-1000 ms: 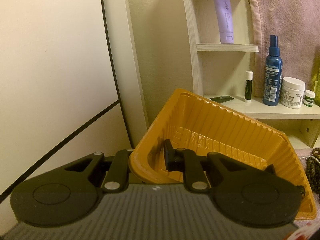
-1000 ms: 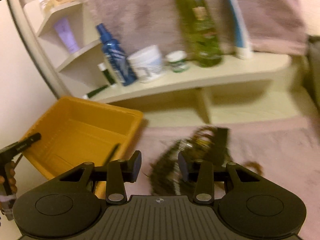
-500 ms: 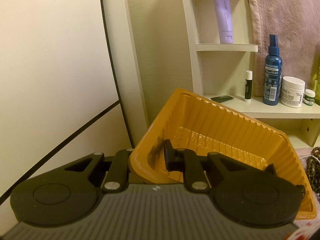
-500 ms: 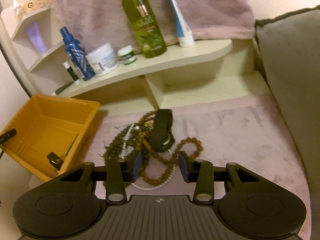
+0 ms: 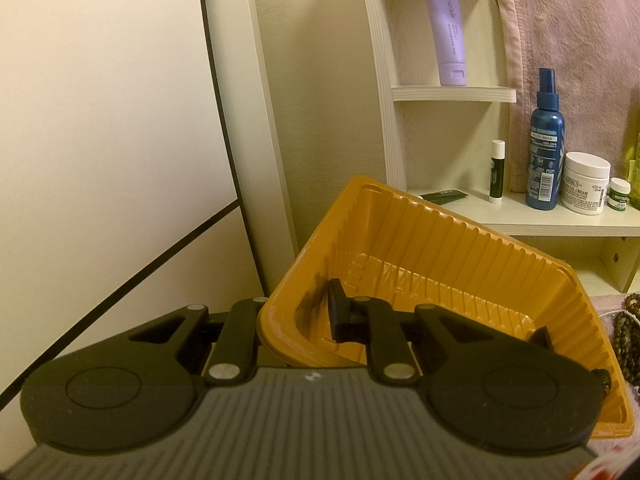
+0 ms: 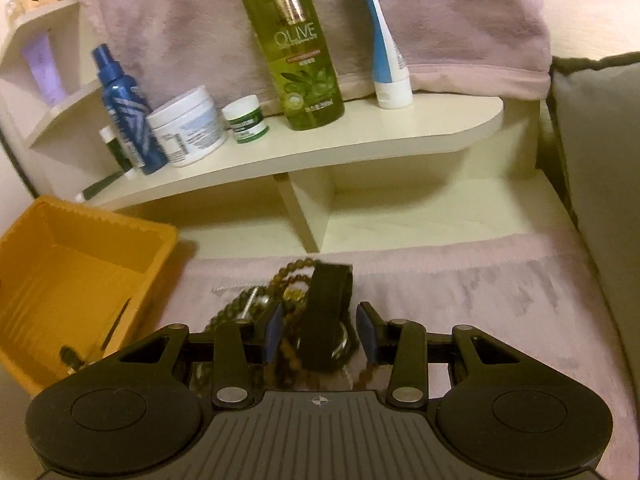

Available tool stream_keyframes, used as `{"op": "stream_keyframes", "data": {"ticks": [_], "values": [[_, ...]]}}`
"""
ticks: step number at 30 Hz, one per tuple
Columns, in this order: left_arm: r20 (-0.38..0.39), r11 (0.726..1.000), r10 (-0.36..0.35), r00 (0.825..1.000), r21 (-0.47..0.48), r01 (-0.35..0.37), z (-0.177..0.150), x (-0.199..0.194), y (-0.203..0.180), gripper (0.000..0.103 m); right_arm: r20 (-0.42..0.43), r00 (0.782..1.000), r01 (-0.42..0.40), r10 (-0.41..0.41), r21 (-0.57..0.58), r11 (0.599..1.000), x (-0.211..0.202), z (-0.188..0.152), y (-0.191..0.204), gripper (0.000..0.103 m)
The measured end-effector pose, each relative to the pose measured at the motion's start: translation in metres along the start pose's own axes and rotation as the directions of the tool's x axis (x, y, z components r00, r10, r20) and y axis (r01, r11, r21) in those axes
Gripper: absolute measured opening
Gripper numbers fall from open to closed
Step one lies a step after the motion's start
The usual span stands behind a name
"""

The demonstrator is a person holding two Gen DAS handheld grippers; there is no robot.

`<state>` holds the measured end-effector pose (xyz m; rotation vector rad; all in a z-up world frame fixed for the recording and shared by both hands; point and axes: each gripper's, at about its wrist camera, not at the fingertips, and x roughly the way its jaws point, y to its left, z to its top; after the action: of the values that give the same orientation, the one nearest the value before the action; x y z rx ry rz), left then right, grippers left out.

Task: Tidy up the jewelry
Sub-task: 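Grasp the next black strap piece from the pile with the right tool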

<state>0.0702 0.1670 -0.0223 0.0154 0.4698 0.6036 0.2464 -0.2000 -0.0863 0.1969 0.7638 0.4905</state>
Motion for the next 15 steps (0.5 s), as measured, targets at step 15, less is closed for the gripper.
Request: {"op": "stream_keyframes", "data": {"ticks": [15], "values": [[-0.001,1.0,0.0,1.0,0.0,0.0,-0.001,0.0,0.0,0.016,0.005,1.0,-0.014,0.013,0.08,0.997,0.024,0.007,-0.015,0.023]]}}
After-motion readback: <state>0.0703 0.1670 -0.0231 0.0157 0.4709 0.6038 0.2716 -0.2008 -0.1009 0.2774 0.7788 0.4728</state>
